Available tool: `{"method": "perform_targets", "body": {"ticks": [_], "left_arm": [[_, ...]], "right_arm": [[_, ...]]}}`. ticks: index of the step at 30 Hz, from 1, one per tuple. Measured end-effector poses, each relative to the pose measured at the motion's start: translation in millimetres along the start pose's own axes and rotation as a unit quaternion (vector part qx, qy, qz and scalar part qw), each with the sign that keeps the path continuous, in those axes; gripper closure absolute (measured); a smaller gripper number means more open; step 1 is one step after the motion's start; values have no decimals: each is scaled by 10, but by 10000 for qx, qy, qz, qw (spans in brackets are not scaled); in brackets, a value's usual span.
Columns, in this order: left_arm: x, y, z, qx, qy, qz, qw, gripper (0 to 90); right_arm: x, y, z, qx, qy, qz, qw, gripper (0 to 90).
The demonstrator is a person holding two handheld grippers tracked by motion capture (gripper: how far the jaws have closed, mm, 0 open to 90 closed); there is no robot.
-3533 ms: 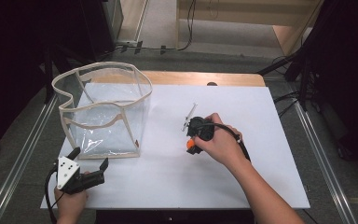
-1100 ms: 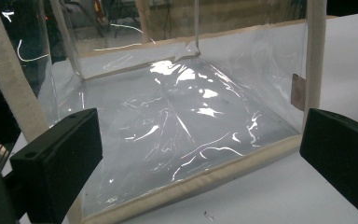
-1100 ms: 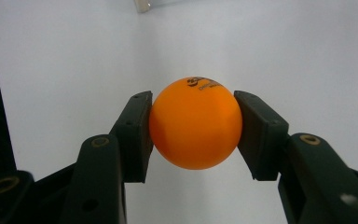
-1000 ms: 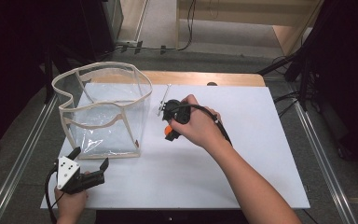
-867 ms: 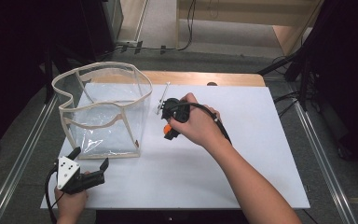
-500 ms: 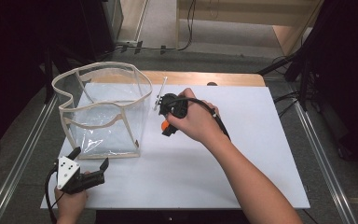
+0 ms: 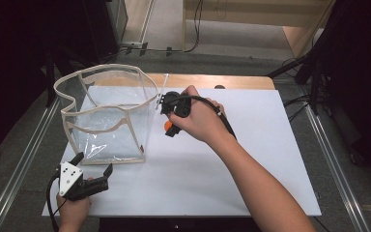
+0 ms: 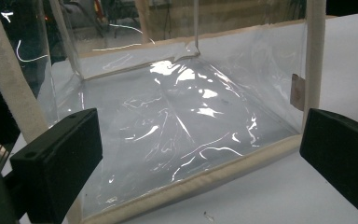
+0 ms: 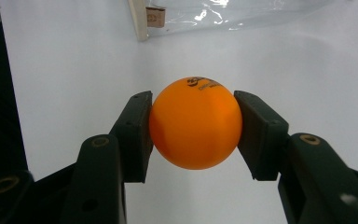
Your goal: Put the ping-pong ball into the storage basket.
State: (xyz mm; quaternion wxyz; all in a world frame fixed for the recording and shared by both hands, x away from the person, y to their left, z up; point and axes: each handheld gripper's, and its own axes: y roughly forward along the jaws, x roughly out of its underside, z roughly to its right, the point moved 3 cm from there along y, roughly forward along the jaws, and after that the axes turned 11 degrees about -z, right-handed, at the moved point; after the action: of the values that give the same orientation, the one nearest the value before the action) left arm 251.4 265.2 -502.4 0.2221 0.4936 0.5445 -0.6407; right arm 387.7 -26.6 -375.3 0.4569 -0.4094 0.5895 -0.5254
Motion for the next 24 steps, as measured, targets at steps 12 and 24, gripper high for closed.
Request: {"method": "perform_targets", "body": {"ticks": [12,24], "left_arm": [[0,0,-2,5,-7,1,10000,0],[-1,1,-4,10,-11,1,10000,0]], "right_arm": [[-55,-124,48,12,-11,8,10000,477],[-116,-228,96,-1,-29,-20,10000,478]]}}
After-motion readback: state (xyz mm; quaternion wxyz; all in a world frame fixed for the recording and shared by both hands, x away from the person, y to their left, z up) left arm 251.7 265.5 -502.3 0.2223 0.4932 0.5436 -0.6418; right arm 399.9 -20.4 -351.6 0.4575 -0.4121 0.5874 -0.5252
